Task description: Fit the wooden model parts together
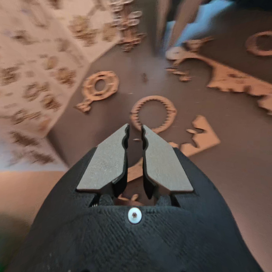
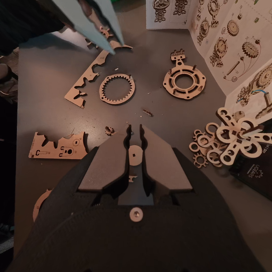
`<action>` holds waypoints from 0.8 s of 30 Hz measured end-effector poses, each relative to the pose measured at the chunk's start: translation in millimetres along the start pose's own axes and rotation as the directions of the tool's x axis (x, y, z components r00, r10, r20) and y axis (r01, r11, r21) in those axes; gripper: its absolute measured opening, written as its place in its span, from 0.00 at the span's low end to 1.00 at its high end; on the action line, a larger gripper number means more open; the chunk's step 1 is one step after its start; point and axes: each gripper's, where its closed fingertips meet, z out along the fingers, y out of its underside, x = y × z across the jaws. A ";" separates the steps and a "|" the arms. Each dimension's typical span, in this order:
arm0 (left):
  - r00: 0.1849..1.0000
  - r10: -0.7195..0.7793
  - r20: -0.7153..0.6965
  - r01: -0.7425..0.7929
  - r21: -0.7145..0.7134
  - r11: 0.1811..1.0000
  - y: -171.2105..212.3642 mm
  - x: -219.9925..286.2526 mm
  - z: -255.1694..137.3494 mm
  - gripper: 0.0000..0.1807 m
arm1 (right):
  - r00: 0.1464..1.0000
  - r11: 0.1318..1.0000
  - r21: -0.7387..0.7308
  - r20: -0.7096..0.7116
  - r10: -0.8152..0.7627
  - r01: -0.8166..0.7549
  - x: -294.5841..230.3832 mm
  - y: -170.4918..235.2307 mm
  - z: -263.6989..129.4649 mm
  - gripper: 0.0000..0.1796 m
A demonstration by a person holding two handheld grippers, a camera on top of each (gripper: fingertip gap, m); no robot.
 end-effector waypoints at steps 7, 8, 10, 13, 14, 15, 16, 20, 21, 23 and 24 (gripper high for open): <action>0.967 0.084 -0.239 -0.104 -0.074 0.992 4.7 67.6 11.1 0.11 | 0.999 1.000 -0.007 0.014 -0.029 0.029 -7.6 -2.5 3.9 0.04; 0.962 0.079 -0.262 -0.104 -0.083 0.991 5.9 72.6 12.1 0.11 | 0.999 0.999 -0.009 0.016 -0.034 0.034 -8.7 -2.5 4.5 0.04; 0.958 0.078 -0.276 -0.108 -0.094 0.990 7.7 76.3 14.2 0.11 | 0.999 0.999 -0.014 0.018 -0.040 0.040 -10.4 -2.6 5.5 0.04; 0.950 0.076 -0.304 -0.117 -0.117 0.986 12.8 81.8 15.3 0.10 | 0.999 0.999 -0.014 0.025 -0.045 0.046 -12.8 -3.5 6.0 0.04; 0.950 0.075 -0.304 -0.120 -0.131 0.984 15.4 82.0 16.4 0.10 | 0.999 0.999 -0.013 0.027 -0.047 0.047 -13.4 -3.8 6.1 0.04; 0.950 0.068 -0.305 -0.112 -0.129 0.985 14.5 82.5 16.7 0.09 | 0.998 0.999 -0.013 0.029 -0.047 0.048 -14.1 -4.0 6.1 0.04; 0.948 0.062 -0.311 -0.108 -0.132 0.985 14.7 83.4 16.6 0.09 | 0.998 0.999 -0.013 0.030 -0.048 0.049 -14.6 -4.3 6.1 0.04; 0.947 0.079 -0.310 -0.124 -0.129 0.984 14.9 83.6 16.5 0.05 | 0.998 0.998 -0.011 0.037 -0.054 0.054 -17.2 -5.4 6.7 0.04; 0.950 0.086 -0.301 -0.130 -0.129 0.983 14.8 81.9 16.8 0.05 | 0.998 0.998 -0.008 0.039 -0.056 0.056 -18.1 -5.9 6.7 0.04; 0.960 0.112 -0.256 -0.148 -0.124 0.981 13.5 73.6 17.5 0.05 | 0.997 0.999 0.002 0.052 -0.052 0.052 -20.6 -8.2 6.8 0.04; 0.964 0.125 -0.234 -0.154 -0.107 0.982 10.2 69.2 16.6 0.05 | 0.997 0.999 0.011 0.065 -0.046 0.045 -22.8 -10.1 6.8 0.04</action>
